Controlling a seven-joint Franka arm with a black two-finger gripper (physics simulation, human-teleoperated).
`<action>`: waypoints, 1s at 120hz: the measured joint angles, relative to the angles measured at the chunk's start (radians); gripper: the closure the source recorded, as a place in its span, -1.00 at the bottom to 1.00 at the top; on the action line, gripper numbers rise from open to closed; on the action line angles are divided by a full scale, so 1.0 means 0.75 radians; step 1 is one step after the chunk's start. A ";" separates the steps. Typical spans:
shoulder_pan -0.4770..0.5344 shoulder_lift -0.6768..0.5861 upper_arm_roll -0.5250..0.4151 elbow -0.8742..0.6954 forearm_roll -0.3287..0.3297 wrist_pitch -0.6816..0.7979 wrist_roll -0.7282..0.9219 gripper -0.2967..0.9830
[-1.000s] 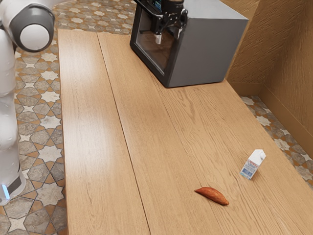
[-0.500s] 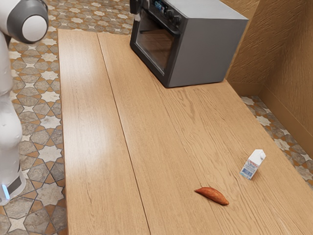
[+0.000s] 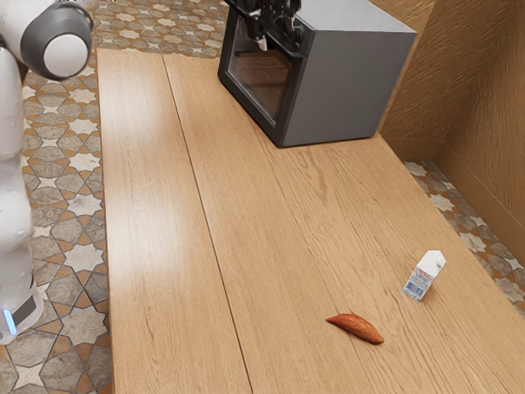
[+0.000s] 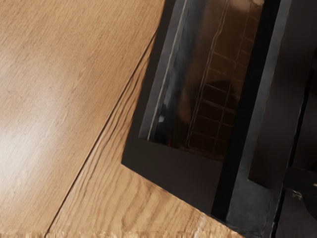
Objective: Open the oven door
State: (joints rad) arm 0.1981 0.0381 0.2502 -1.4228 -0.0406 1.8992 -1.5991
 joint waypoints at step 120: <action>0.156 -0.094 -0.025 -0.252 0.020 0.330 0.271 -0.54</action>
State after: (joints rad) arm 0.3152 -0.0327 0.2316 -1.6115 -0.0254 2.1470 -1.3960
